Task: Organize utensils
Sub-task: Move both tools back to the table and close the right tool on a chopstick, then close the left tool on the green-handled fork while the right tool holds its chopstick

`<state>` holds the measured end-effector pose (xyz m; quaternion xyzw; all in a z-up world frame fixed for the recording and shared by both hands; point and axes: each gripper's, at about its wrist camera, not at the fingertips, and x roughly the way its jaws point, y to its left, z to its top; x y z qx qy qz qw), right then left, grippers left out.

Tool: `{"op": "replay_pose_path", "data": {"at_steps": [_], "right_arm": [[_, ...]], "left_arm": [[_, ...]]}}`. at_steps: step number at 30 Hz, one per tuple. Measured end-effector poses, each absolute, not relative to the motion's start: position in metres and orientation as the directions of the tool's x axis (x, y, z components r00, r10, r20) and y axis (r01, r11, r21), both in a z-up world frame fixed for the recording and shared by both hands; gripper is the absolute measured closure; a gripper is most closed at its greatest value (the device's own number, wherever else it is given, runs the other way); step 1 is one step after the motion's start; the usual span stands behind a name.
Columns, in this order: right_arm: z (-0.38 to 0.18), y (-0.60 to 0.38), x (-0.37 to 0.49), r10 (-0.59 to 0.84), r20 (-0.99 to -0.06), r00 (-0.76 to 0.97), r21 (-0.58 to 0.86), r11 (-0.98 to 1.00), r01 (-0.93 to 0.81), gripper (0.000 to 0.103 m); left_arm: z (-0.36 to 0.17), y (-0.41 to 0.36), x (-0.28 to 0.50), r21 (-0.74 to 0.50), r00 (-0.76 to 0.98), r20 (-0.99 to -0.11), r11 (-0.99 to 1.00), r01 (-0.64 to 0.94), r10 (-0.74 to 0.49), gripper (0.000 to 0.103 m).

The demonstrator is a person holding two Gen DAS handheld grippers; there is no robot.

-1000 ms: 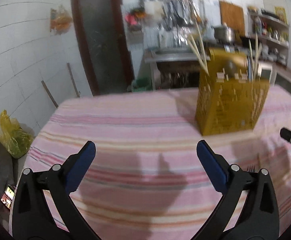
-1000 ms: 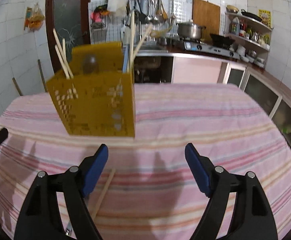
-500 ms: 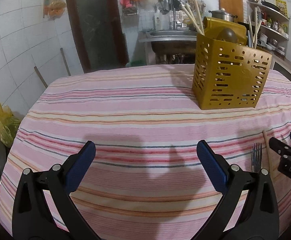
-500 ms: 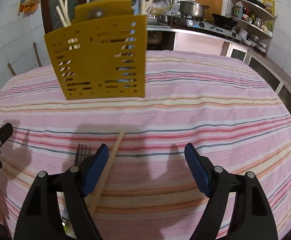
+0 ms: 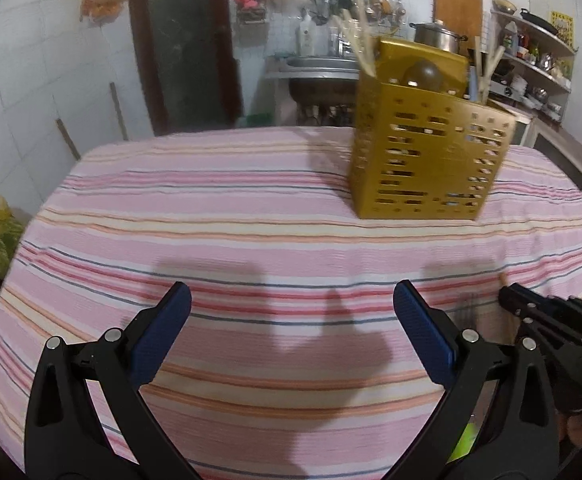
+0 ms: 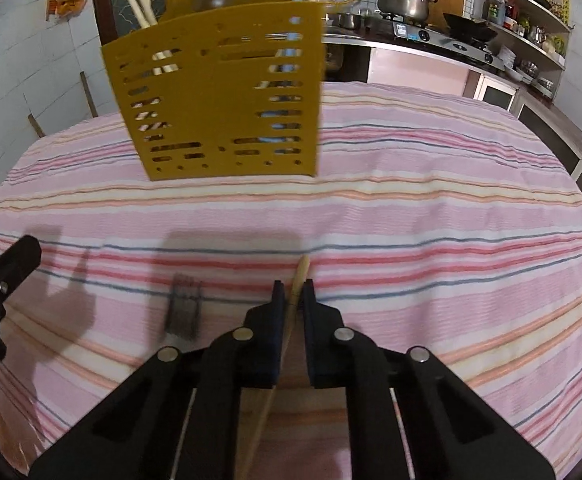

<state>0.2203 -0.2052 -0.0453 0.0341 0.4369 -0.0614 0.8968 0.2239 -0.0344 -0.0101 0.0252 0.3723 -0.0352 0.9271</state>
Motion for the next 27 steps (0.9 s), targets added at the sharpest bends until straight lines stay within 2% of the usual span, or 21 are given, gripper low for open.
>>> {"op": "replay_pose_path", "data": {"at_steps": [15,20,22,23,25,27], "right_arm": [[-0.048,-0.296,0.198,-0.098,-0.785,0.612,0.031,0.980,0.196,0.096],[-0.049,-0.289,0.195,-0.123,-0.769,0.627,0.000,0.981,0.193,0.096],[-0.050,-0.289,0.193,-0.117,-0.767,0.631,0.009,0.981,0.193,0.096],[-0.050,-0.289,0.192,-0.116,-0.766,0.632,0.012,0.981,0.194,0.096],[-0.050,-0.290,0.189,-0.114,-0.764,0.635,0.015,0.981,0.194,0.096],[-0.050,-0.290,0.189,-0.116,-0.763,0.635,0.013,0.981,0.194,0.096]], "left_arm": [[-0.029,-0.119,0.212,-0.007,0.636,-0.755,0.972,0.233,-0.158,0.005],[-0.040,-0.138,0.212,0.045,0.620,-0.772,0.960,0.276,-0.142,0.006],[-0.039,-0.142,0.214,0.053,0.621,-0.771,0.958,0.282,-0.140,0.010],[-0.040,-0.141,0.216,0.052,0.617,-0.774,0.957,0.285,-0.142,0.015],[-0.043,-0.142,0.222,0.027,0.587,-0.794,0.955,0.294,-0.158,0.026],[-0.048,-0.141,0.229,-0.007,0.542,-0.822,0.954,0.301,-0.177,0.044]]}}
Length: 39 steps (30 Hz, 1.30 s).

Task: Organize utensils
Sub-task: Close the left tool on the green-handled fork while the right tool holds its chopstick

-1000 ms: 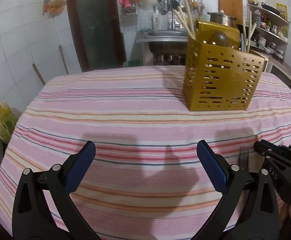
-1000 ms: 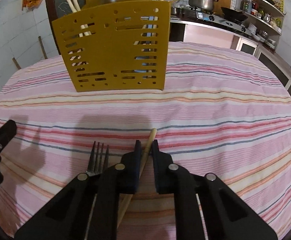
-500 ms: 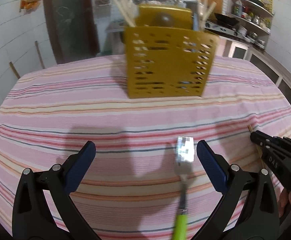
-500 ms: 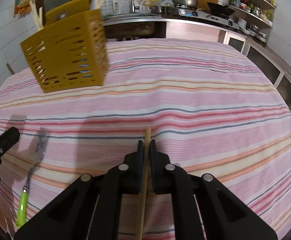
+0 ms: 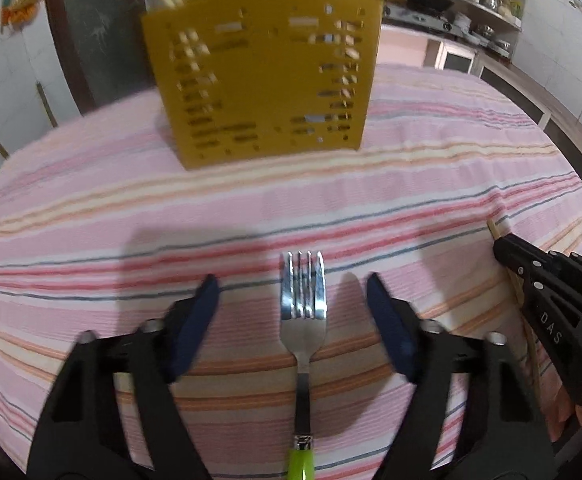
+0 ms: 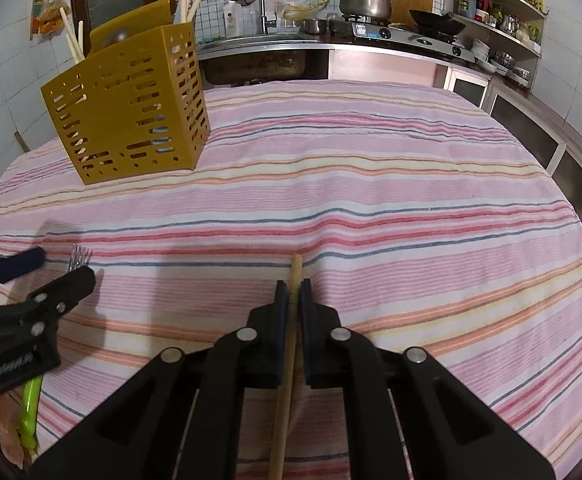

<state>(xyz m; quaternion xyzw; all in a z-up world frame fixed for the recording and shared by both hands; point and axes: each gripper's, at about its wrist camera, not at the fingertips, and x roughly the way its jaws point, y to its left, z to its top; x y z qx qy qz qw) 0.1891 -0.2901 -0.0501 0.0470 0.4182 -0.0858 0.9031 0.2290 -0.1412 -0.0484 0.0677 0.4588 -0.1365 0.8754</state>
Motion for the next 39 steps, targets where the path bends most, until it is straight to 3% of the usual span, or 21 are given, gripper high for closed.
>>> {"op": "replay_pose_path", "data": {"at_steps": [4,9,22,39], "right_arm": [[-0.050,-0.291,0.189,-0.111,-0.764,0.635,0.021,0.980,0.196,0.096],[-0.049,-0.291,0.188,-0.115,-0.765,0.633,0.016,0.980,0.197,0.096],[-0.036,-0.277,0.185,-0.131,-0.745,0.654,0.000,0.981,0.197,0.097],[0.014,-0.256,0.169,-0.114,-0.594,0.797,0.063,0.980,0.188,0.097]], "left_arm": [[-0.053,-0.140,0.233,-0.030,0.535,-0.824,0.956,0.291,-0.189,0.052],[-0.051,-0.139,0.236,-0.042,0.527,-0.824,0.950,0.310,-0.208,0.082],[-0.022,-0.118,0.224,-0.040,0.607,-0.768,0.961,0.275,-0.206,0.082],[0.022,-0.067,0.191,0.011,0.753,-0.644,0.982,0.187,-0.136,0.082]]}}
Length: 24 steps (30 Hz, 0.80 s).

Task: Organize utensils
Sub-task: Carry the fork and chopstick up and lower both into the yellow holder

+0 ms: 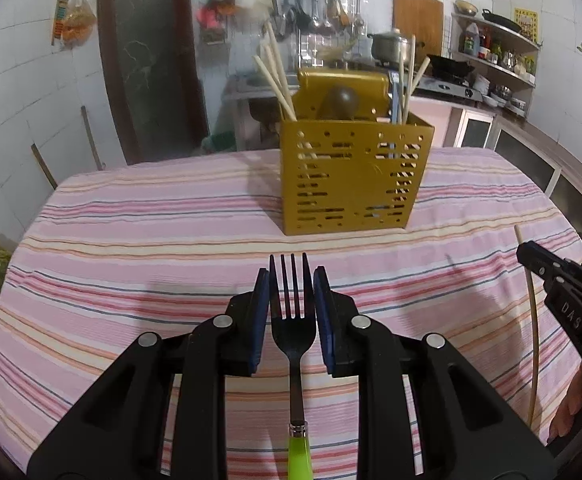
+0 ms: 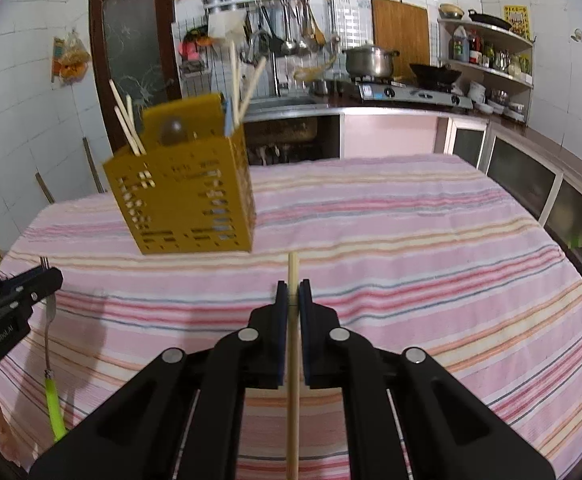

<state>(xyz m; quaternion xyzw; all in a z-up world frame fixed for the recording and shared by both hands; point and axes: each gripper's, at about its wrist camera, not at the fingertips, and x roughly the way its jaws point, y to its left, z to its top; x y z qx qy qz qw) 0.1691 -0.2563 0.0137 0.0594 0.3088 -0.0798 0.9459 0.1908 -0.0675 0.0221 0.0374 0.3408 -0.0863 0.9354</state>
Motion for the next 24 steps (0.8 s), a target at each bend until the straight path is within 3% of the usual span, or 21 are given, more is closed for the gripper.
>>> {"op": "replay_pose_path", "data": {"at_steps": [24], "right_arm": [[0.050,-0.228,0.163,-0.114,-0.473,0.873,0.048,0.987,0.155,0.097]], "left_arm": [[0.053,-0.025,0.181,-0.040,0.825,-0.549,0.990,0.138,-0.137,0.082]]}}
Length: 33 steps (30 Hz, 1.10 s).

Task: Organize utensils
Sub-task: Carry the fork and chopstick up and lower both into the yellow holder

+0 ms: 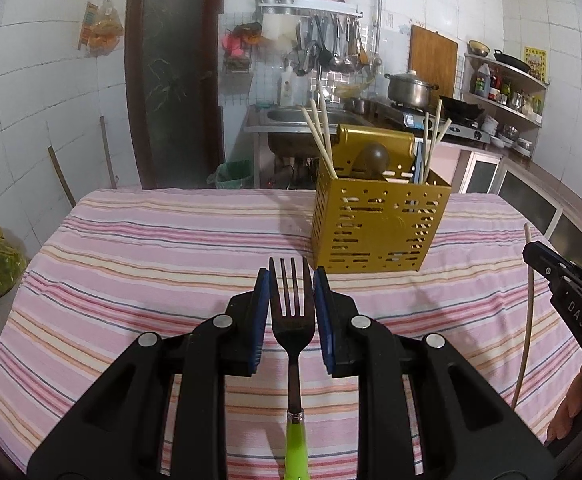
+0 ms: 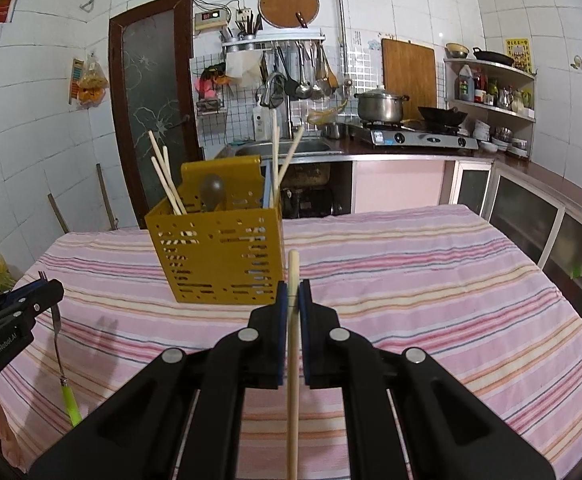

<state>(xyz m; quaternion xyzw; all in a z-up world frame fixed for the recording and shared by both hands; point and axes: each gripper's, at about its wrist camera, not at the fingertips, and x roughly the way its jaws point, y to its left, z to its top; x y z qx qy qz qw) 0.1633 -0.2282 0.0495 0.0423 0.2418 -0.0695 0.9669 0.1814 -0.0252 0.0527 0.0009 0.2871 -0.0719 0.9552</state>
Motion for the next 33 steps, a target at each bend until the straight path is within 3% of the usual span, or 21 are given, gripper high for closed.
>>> {"op": "replay_pose_path", "data": {"at_steps": [17,33], "right_arm": [[0.071,-0.226,0.157,-0.110,-0.373,0.921,0.070,0.987,0.146,0.097],[0.096,-0.226,0.166,-0.102,-0.305,0.947,0.069,0.989,0.129,0.097]], "left_arm": [[0.085,-0.019,0.170,-0.024,0.882,-0.447,0.988,0.154,-0.149,0.082],[0.092,-0.016,0.184,-0.049,0.889,-0.427,0.985,0.163,-0.168,0.083]]}}
